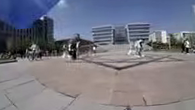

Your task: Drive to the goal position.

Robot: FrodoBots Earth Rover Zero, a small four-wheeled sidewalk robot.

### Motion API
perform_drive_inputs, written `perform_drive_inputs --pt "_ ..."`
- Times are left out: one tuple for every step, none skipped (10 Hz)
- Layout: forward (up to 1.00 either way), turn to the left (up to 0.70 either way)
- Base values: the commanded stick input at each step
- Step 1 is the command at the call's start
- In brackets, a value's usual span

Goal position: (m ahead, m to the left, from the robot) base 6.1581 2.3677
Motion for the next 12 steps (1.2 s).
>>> perform_drive_inputs --pt "0.0 0.0" --pt "0.0 0.0" --pt "0.0 0.0" --pt "0.0 0.0" --pt "0.0 0.0" --pt "0.0 0.0" --pt "0.0 0.0" --pt "0.0 0.0" --pt "0.07 0.0" --pt "0.79 0.0" --pt "1.0 0.0" --pt "1.0 0.0"
